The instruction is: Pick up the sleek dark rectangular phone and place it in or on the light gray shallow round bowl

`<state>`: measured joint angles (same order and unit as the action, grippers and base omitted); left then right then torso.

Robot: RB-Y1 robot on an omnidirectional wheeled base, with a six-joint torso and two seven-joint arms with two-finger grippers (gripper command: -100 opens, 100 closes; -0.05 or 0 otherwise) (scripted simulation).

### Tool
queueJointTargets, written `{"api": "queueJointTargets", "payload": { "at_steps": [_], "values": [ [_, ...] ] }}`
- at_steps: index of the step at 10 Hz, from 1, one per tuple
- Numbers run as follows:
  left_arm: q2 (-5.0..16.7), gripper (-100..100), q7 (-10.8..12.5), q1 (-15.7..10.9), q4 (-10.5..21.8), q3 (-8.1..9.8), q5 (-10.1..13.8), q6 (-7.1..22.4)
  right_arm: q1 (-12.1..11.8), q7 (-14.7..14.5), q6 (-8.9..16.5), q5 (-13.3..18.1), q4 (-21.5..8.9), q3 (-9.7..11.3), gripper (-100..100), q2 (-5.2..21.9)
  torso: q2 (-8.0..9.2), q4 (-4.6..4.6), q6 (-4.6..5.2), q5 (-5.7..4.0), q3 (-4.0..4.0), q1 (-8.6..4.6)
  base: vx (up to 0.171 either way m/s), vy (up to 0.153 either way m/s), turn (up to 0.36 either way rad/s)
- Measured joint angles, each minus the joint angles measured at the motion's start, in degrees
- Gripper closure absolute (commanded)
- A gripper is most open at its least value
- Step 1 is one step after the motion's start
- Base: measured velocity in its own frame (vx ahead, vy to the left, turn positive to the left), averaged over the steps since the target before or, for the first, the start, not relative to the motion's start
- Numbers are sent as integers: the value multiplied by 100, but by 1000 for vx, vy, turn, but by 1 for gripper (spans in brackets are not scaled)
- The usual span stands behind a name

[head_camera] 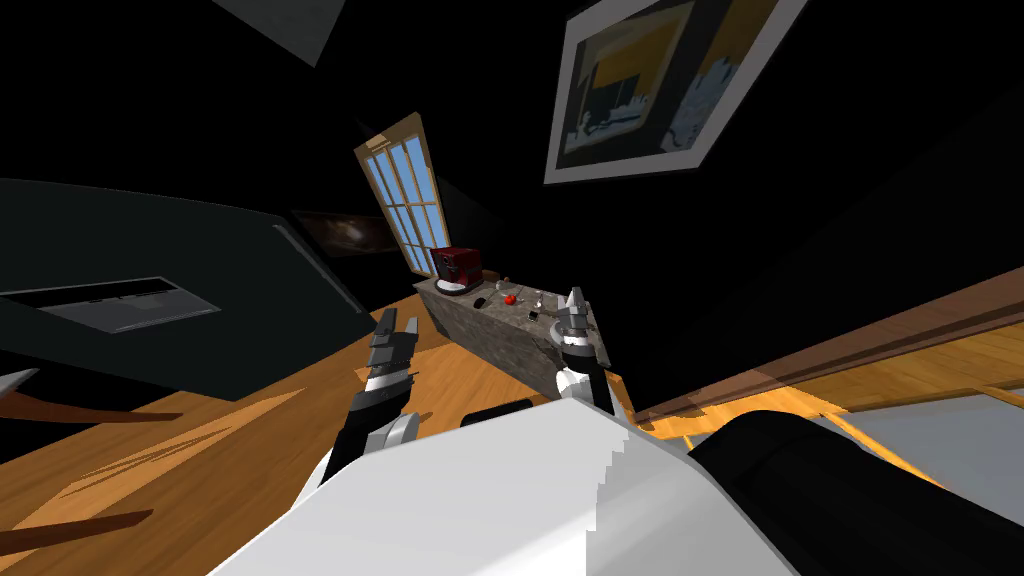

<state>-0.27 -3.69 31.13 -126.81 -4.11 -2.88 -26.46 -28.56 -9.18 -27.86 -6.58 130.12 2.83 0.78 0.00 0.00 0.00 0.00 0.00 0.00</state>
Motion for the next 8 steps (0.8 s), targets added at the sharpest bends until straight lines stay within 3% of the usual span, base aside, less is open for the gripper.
{"api": "queueJointTargets", "payload": {
  "at_steps": [3, 8],
  "values": [
    [0, 0, 0, 0, 0, 0, 0, 0, 95, 1, 240, -35, -33, -37, -100, 351, -15, -3, -2, 0, -9, 1, 39, 11, 117],
    [0, 0, 0, 1, 0, 0, 0, 0, 420, -27, 1021, -141, -207, -96, -100, 1001, -22, -6, 1, 2, -13, 7, 57, 21, 136]
  ]
}}
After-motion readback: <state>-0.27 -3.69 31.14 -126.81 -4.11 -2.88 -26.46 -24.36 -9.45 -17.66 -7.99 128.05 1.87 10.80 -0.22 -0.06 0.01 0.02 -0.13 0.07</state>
